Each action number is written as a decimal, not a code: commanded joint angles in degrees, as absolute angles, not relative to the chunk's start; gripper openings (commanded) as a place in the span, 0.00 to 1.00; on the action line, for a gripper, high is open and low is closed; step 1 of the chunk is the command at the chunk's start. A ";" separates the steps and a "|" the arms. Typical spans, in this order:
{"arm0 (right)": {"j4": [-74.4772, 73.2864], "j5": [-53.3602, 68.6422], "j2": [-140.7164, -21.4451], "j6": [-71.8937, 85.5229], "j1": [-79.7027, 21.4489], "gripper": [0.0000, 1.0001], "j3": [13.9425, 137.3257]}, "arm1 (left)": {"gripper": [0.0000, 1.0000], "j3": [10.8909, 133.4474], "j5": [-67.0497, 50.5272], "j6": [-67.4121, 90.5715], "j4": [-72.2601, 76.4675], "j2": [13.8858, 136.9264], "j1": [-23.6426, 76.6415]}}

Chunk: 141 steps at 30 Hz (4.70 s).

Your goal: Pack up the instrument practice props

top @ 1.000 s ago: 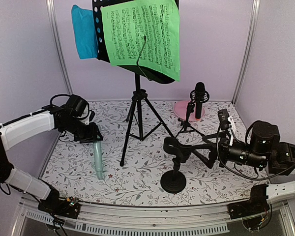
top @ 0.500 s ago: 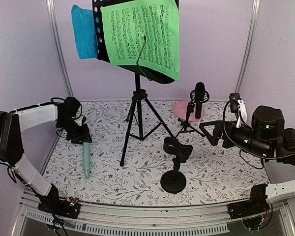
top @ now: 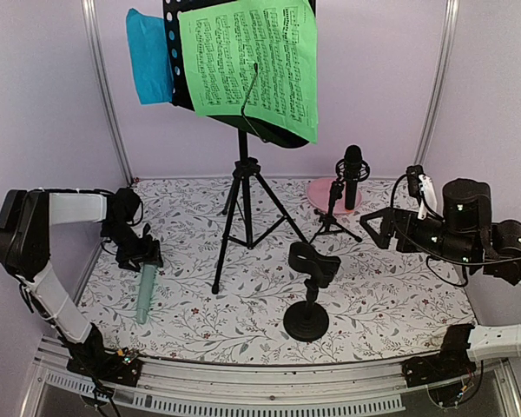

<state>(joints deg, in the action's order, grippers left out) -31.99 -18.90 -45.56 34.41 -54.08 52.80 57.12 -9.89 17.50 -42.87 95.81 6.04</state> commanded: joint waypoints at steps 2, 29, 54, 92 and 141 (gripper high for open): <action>-33.74 -16.57 -43.62 33.30 -53.79 0.99 50.94 | 0.82 56.84 -10.42 17.34 -41.55 95.61 5.27; -25.32 -25.17 -33.71 32.23 -53.79 0.99 38.15 | 0.84 39.10 -7.46 6.95 -5.78 53.13 55.71; -26.44 -24.83 -31.34 37.83 -53.78 0.99 38.21 | 0.79 43.18 7.39 2.10 43.34 97.66 76.90; -26.97 -25.14 -31.84 38.11 -53.74 0.99 38.84 | 0.02 50.99 14.59 0.80 44.19 103.97 77.16; -17.80 -23.60 -35.54 37.51 -53.75 0.99 34.01 | 0.00 34.89 20.02 6.07 12.66 57.41 17.90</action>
<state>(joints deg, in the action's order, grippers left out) -16.38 -23.44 -36.60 36.62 -53.93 34.41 36.49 21.15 2.37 3.27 56.16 23.38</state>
